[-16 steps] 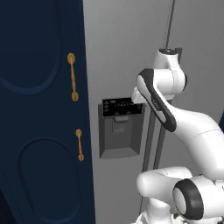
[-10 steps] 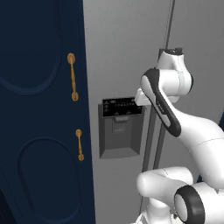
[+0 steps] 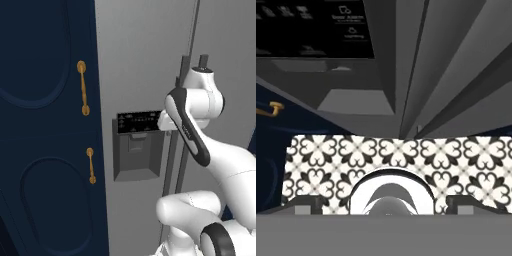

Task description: Grab a lemon wedge from the fridge and one ice cube from the ice bowl, and put them in the glass of lemonade.

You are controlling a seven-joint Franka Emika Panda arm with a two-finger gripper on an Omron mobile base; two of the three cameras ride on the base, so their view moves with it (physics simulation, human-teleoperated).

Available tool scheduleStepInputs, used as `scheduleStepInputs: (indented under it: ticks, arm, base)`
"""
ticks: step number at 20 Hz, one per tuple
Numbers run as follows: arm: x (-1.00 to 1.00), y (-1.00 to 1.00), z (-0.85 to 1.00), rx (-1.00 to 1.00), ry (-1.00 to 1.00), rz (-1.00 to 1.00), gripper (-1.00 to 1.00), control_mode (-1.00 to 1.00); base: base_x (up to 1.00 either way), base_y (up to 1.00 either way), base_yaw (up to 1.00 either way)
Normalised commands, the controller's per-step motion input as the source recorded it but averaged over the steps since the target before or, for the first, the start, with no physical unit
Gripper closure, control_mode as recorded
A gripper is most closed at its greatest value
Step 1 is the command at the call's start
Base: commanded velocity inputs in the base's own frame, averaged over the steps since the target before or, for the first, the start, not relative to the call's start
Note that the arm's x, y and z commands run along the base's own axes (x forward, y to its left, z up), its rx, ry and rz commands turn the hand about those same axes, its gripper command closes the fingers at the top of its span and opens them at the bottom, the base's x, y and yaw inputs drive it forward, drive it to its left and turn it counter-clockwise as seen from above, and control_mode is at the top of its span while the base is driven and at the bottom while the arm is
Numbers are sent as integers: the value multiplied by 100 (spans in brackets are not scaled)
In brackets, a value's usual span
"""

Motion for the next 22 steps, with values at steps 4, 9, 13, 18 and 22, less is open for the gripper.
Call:
scheduleStepInputs:
  ticks: [4,9,13,18,22]
  arm:
    - [-15,0,-2,0,0,0,-100,-100]
    - [-30,0,0,0,0,0,-100,100]
    - [0,0,0,0,0,0,-100,100]
    - [0,0,0,0,0,0,-100,100]
    - [0,0,0,0,0,0,-100,100]
  base:
    - [0,0,0]
    - [-30,5,3]
    - [-27,76,66]
    - [4,68,85]
    - [12,51,84]
